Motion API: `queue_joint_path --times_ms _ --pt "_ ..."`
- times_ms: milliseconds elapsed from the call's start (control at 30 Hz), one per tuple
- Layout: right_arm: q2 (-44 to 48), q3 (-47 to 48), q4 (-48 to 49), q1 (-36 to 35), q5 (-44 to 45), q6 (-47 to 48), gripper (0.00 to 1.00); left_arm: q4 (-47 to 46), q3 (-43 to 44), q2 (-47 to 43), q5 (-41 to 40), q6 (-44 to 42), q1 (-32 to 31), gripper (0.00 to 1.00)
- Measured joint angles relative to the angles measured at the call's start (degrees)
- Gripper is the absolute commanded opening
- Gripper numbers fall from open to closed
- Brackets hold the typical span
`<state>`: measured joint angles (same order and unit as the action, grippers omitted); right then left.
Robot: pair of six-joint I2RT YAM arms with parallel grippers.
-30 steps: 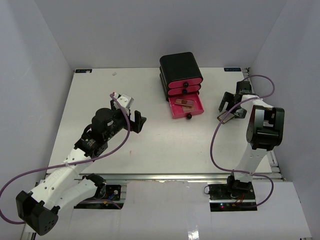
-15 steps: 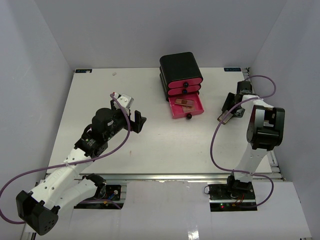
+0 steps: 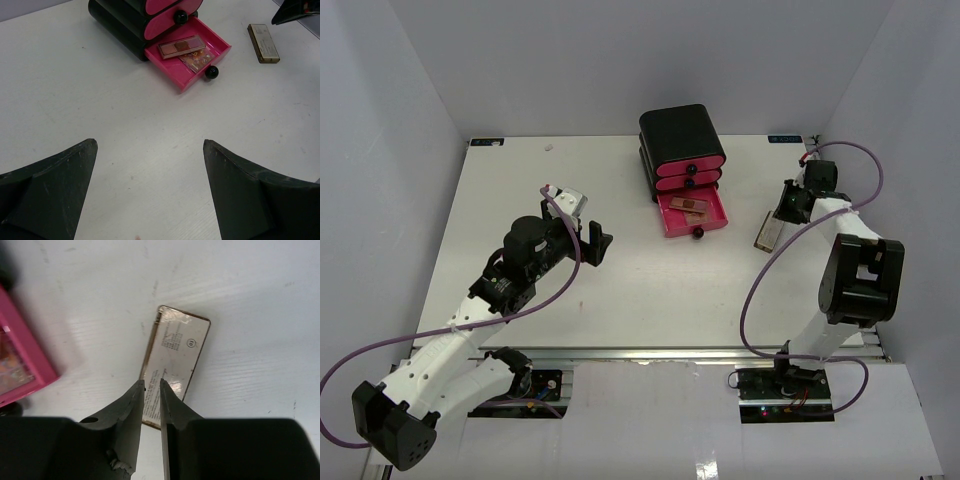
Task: Organize the makeup
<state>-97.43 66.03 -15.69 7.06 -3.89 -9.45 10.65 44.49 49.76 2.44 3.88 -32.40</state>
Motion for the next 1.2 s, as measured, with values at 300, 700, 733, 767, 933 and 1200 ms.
queue_joint_path --times_ms 300,700,733,767,933,1200 --pt "6.0 0.4 2.6 -1.7 -2.9 4.2 0.90 0.0 0.0 0.0 0.0 0.0 0.0 0.98" --pt "-1.4 0.4 0.1 -1.7 -4.6 5.4 0.90 0.0 0.0 0.0 0.0 0.0 0.0 0.98" --pt "-1.6 0.4 0.0 -1.6 -5.1 5.3 0.90 0.0 0.0 0.0 0.0 0.0 0.0 0.98" --pt "-1.8 0.4 0.0 -1.4 -5.5 5.1 0.90 0.0 0.0 0.0 0.0 0.0 0.0 0.98" --pt "-3.1 0.4 -0.2 -1.0 -3.8 3.8 0.96 0.0 0.0 -0.1 0.0 0.0 0.0 0.98" --pt "-4.1 0.7 -0.9 -1.5 2.9 0.6 0.92 0.0 0.0 -0.1 0.0 0.0 0.0 0.98"
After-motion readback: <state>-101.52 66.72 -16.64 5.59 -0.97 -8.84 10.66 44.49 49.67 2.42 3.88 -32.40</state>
